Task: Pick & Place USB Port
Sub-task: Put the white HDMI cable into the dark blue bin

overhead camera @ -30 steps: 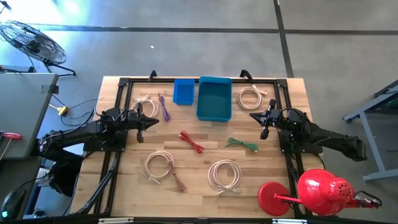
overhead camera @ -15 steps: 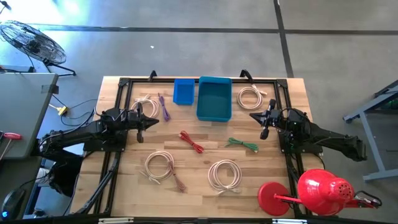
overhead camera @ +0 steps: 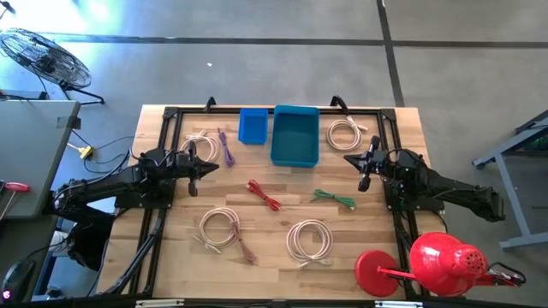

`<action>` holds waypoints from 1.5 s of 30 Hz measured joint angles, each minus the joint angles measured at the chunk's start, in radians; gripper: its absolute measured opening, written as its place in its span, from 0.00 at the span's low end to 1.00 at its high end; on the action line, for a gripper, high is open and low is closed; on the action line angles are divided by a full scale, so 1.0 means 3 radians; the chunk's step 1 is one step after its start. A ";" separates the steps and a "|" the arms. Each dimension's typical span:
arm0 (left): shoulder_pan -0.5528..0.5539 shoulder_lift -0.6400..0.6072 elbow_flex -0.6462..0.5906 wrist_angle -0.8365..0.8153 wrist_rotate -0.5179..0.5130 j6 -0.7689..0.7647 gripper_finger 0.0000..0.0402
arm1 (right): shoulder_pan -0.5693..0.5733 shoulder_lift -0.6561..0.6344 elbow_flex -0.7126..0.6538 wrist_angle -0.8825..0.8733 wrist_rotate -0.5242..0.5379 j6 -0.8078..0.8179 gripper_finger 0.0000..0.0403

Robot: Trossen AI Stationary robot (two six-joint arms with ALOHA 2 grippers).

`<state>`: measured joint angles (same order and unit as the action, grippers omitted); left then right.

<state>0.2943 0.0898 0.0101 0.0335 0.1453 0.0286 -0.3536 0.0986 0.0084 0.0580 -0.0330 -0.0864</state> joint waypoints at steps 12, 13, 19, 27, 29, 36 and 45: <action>0.0000 0.0001 0.0000 -0.0033 -0.0518 0.0249 0.00 | 0.0001 0.0001 0.0000 0.0082 -0.0022 0.0409 0.00; 0.0001 0.0001 0.0000 -0.0043 -0.0529 0.0260 0.00 | 0.0001 0.0000 0.0000 0.0081 -0.0062 0.0470 0.00; 0.0001 0.0001 0.0001 -0.0045 -0.0737 0.0697 0.00 | 0.0001 0.0000 0.0004 0.0135 0.0113 0.0334 0.00; 0.0001 0.0001 0.0000 0.0005 -0.0970 0.1082 0.00 | 0.0001 0.0048 0.0291 0.0095 0.0579 0.0040 0.15; 0.0000 0.0001 0.0001 0.0005 -0.1003 0.1117 0.02 | 0.0001 0.0131 0.0410 -0.0007 0.0615 0.0012 0.21; 0.0001 0.0001 0.0001 0.0006 -0.0977 0.1115 0.12 | 0.0002 0.0699 0.0862 -0.0133 0.0702 0.0115 0.40; 0.0001 0.0001 0.0001 0.0010 -0.0982 0.1146 0.32 | 0.0002 0.1482 0.1572 -0.0511 0.0812 0.0227 0.54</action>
<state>0.2947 0.0902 0.0105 0.0364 -0.1493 0.3725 -0.3531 0.5431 0.4799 -0.0953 0.2107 -0.0184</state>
